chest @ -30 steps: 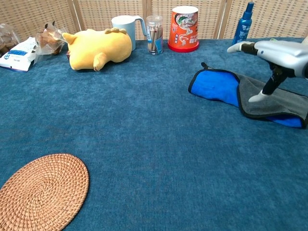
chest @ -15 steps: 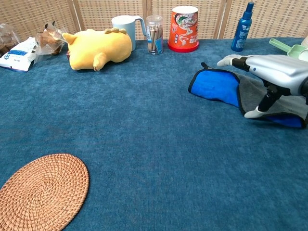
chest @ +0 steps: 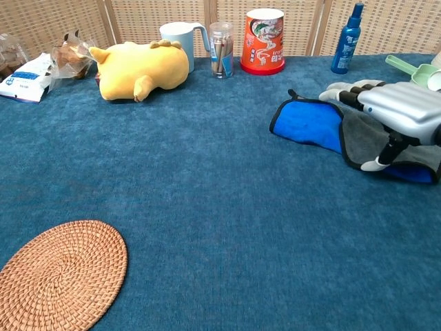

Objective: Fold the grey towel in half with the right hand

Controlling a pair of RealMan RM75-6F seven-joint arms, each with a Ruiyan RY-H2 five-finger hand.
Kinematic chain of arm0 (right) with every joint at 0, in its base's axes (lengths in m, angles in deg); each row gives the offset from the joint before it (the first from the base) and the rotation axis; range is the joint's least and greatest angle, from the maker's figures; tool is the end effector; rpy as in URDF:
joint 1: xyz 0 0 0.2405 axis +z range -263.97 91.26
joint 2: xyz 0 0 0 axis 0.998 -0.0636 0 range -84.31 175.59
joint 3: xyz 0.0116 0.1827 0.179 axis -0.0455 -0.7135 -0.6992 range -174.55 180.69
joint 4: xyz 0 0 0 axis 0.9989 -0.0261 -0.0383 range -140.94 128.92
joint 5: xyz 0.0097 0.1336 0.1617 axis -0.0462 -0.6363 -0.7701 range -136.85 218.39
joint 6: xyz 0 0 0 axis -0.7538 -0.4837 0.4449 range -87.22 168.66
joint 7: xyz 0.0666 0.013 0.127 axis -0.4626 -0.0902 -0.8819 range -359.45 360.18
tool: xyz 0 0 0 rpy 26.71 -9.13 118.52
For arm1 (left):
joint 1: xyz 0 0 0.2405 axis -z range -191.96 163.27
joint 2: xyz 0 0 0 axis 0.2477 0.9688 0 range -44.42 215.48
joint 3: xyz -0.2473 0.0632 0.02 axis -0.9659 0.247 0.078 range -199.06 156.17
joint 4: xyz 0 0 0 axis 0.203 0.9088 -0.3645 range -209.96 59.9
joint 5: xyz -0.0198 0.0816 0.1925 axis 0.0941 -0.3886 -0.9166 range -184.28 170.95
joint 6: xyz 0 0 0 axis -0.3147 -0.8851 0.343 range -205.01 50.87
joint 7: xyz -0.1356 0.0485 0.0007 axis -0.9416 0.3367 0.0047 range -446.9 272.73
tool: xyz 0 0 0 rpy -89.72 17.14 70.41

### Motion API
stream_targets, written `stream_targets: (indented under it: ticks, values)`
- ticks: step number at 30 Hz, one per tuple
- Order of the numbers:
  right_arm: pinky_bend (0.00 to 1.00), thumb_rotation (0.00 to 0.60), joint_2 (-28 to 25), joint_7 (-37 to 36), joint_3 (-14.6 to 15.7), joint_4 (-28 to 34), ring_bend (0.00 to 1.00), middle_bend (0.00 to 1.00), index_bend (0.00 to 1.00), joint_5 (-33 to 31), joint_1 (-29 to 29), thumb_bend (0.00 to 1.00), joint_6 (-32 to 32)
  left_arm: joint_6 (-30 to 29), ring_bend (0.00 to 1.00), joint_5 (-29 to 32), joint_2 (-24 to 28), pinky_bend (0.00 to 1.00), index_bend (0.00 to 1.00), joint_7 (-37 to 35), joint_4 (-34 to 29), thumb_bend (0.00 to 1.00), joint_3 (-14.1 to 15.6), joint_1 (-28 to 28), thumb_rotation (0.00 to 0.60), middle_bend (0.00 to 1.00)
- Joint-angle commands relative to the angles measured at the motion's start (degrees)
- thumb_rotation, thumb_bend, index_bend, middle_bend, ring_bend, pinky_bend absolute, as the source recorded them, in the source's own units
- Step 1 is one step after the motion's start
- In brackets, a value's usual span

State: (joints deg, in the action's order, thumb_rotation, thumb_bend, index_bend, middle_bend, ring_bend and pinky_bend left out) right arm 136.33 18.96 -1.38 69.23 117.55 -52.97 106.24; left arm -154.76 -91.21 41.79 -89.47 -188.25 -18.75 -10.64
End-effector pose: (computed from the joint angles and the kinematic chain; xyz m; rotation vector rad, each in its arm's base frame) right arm -0.2121 -0.3156 -0.0061 1.8141 -0.7204 0.8714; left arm -0.2791 0.1475 0.2048 -1.4311 -1.1371 -0.7601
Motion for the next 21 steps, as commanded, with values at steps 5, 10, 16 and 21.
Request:
stream_targets:
  ticks: [5, 10, 16, 21]
  values:
    - [0.00, 0.600, 0.9, -0.2, 0.6, -1.8, 0.00, 0.00, 0.06, 1.9, -0.7, 0.04, 0.7, -0.1, 0.00, -0.1, 0.0, 0.00, 0.00, 0.0, 0.0, 0.16, 0.1, -0.1, 0.600, 0.00]
    - [0.00, 0.600, 1.6, -0.1, 0.6, -3.2, 0.00, 0.00, 0.15, 2.4, -1.0, 0.16, 0.8, -0.1, 0.00, -0.3, 0.1, 0.00, 0.00, -0.1, -0.1, 0.16, 0.1, -0.1, 0.600, 0.00]
    - [0.00, 0.600, 2.1, -0.5, 0.4, -4.7, 0.00, 0.00, 0.32, 3.2, -1.4, 0.29, 1.3, 0.0, 0.00, -0.2, 0.0, 0.00, 0.00, -0.1, -0.1, 0.16, 0.1, 0.0, 0.600, 0.00]
    - [0.00, 0.600, 2.1, -1.4, 0.5, -5.1, 0.00, 0.00, 0.37, 3.7, -1.7, 0.33, 1.3, 0.1, 0.00, -0.1, 0.0, 0.00, 0.00, 0.2, -0.2, 0.16, 0.2, 0.0, 0.600, 0.00]
